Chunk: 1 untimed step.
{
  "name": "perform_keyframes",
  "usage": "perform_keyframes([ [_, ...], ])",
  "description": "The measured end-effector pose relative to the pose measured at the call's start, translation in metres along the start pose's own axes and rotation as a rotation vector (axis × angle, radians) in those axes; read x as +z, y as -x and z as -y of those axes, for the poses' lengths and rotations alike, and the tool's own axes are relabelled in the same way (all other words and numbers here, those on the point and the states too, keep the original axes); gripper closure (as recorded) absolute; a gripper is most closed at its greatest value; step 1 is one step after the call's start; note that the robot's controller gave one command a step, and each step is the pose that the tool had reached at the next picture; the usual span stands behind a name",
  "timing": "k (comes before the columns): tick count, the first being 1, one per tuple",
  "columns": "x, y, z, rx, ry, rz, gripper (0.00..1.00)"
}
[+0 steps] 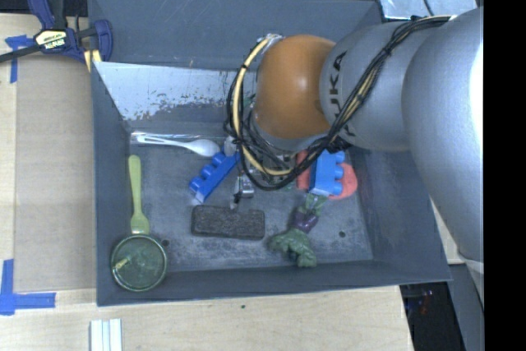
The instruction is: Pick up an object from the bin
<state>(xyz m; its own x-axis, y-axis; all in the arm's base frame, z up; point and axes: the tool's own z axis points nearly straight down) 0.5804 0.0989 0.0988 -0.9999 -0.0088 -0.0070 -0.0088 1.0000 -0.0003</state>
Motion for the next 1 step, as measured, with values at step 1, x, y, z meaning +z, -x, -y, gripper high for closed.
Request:
perform_keyframes([
  [1, 0.0231, 0.0484, -0.0626, 0.105, 0.001, 0.006, 1.0],
])
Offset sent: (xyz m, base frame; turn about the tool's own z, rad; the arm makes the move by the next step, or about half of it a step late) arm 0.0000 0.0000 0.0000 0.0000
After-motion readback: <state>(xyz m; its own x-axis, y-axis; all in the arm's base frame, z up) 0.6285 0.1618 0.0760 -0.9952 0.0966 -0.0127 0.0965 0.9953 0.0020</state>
